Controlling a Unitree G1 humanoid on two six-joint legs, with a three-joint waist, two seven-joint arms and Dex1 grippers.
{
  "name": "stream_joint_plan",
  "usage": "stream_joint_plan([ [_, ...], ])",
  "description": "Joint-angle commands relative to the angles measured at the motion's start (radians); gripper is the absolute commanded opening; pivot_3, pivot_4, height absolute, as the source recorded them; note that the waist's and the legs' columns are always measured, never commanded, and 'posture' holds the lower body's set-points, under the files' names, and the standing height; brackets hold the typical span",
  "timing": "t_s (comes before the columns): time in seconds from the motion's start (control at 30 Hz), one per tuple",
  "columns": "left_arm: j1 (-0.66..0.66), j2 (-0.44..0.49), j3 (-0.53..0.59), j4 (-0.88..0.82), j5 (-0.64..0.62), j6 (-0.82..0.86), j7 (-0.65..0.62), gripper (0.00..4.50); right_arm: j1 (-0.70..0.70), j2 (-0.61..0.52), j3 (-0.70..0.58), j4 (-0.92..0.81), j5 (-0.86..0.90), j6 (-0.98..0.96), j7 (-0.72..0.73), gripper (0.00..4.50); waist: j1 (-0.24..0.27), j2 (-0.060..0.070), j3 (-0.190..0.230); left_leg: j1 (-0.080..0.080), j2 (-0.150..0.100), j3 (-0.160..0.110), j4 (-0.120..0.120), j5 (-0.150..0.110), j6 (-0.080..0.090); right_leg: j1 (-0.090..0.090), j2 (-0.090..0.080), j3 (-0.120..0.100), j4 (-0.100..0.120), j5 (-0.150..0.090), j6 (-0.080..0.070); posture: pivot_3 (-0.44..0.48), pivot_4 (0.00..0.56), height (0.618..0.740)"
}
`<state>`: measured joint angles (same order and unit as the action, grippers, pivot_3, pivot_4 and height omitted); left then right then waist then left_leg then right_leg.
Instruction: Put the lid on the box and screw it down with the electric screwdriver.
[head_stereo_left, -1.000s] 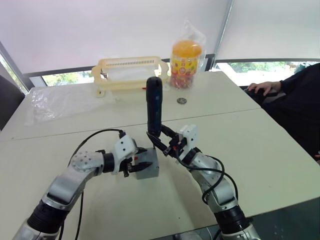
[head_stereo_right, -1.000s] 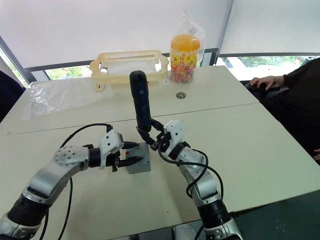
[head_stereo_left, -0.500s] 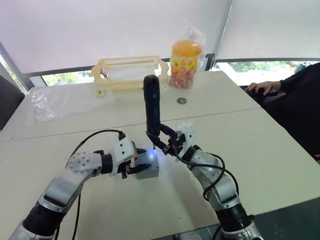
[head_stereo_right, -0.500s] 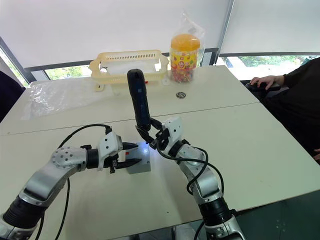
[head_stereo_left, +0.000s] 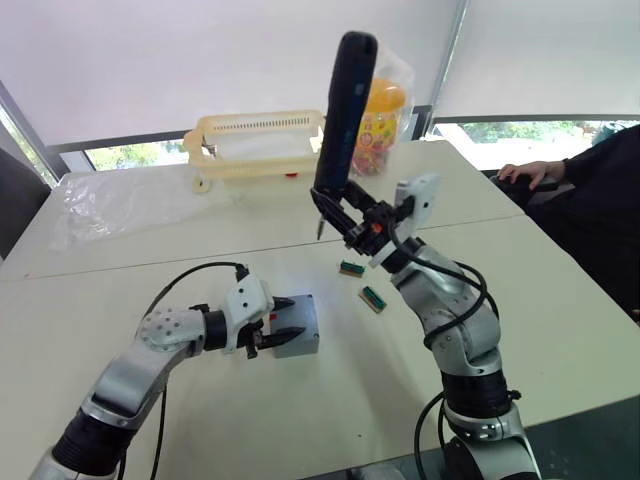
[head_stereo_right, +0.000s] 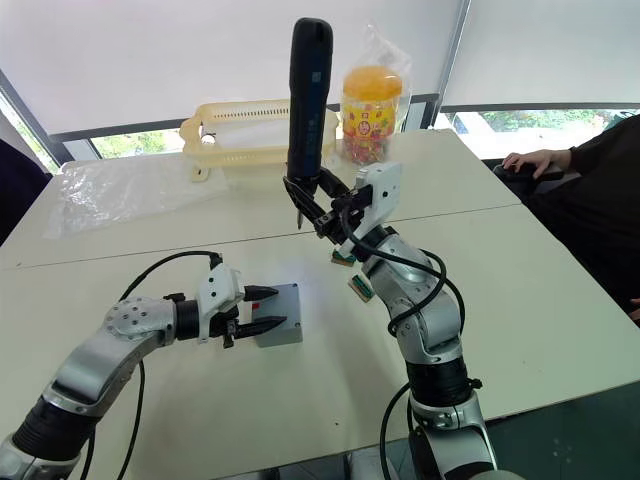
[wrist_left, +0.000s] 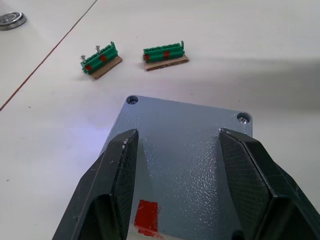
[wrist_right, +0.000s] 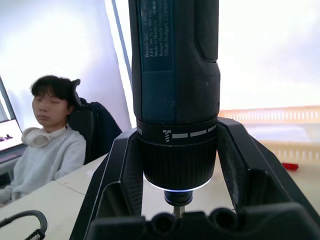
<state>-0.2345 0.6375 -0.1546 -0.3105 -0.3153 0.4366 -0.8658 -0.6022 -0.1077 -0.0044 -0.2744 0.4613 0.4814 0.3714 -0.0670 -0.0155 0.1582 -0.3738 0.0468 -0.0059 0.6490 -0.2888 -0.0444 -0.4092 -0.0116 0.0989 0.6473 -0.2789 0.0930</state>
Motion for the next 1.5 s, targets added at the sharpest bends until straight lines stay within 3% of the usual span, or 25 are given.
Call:
stream_joint_plan([
  [0.03,0.01,0.016,0.023,-0.001,-0.035,0.094,0.0,2.57,-0.105,-0.047,-0.14,-0.044,0.123,0.11,-0.064,1.7,0.001,0.0,0.003,0.0,0.0,0.0,0.0,0.0,0.0,0.0,0.0,0.0,0.0,0.0,0.0,0.0,0.15,0.74],
  [0.17,-0.13,0.067,0.119,-0.142,-0.216,0.255,-0.041,2.57,-0.216,-0.318,-0.282,-0.008,0.254,0.425,-0.058,1.7,0.005,-0.002,0.016,-0.004,0.0,-0.001,0.0,0.0,0.0,-0.004,0.0,-0.001,0.0,0.0,0.001,0.0,0.15,0.74],
  [0.23,-0.17,0.097,0.116,-0.174,-0.245,0.293,-0.061,2.57,-0.252,-0.398,-0.316,0.033,0.288,0.541,-0.079,1.7,0.005,-0.001,0.017,-0.018,0.0,-0.001,0.002,0.0,0.0,-0.017,0.0,-0.001,0.002,0.002,0.003,0.0,0.15,0.74],
  [0.33,-0.222,0.147,0.109,-0.218,-0.287,0.325,-0.113,2.57,-0.291,-0.51,-0.38,0.097,0.362,0.765,-0.085,1.7,-0.002,0.001,0.018,-0.02,0.0,0.0,-0.001,0.0,0.001,-0.02,0.001,0.0,0.001,0.002,0.004,0.0,0.15,0.74],
  [0.5,-0.239,0.191,0.054,-0.247,-0.252,0.284,-0.163,2.57,-0.236,-0.702,-0.345,0.152,0.409,1.074,-0.031,1.7,-0.001,0.004,0.02,-0.024,0.0,0.0,-0.003,-0.003,0.006,-0.026,0.002,0.0,-0.001,-0.001,0.003,0.0,0.15,0.74],
  [0.63,-0.214,0.183,0.016,-0.276,-0.225,0.262,-0.144,2.57,-0.113,-0.845,-0.27,0.21,0.506,1.133,0.011,1.7,0.011,0.004,0.021,-0.029,0.0,0.0,-0.001,-0.003,0.006,-0.028,0.001,0.0,-0.001,-0.001,0.003,0.0,0.15,0.74],
  [0.87,-0.155,0.143,-0.004,-0.33,-0.204,0.27,-0.064,2.57,-0.063,-0.866,-0.204,0.392,0.617,1.133,-0.125,1.7,0.007,0.003,0.022,-0.03,-0.001,0.002,0.006,-0.003,0.006,-0.029,0.002,0.002,0.002,0.001,0.004,0.0,0.15,0.74],
  [1.17,-0.122,0.134,0.008,-0.345,-0.215,0.283,-0.01,2.57,-0.048,-0.828,-0.143,0.421,0.679,1.133,-0.233,1.7,0.008,0.003,0.022,-0.032,-0.001,0.001,0.013,-0.003,0.006,-0.027,0.002,0.002,0.003,0.002,0.006,0.0,0.15,0.74],
  [1.5,-0.123,0.13,-0.002,-0.297,-0.198,0.26,-0.004,2.57,-0.04,-0.789,-0.141,0.463,0.589,1.133,-0.247,1.7,0.022,0.003,0.021,-0.029,-0.001,0.001,0.016,-0.003,0.006,-0.022,0.002,0.002,0.003,0.003,0.006,0.0,0.15,0.74],
])
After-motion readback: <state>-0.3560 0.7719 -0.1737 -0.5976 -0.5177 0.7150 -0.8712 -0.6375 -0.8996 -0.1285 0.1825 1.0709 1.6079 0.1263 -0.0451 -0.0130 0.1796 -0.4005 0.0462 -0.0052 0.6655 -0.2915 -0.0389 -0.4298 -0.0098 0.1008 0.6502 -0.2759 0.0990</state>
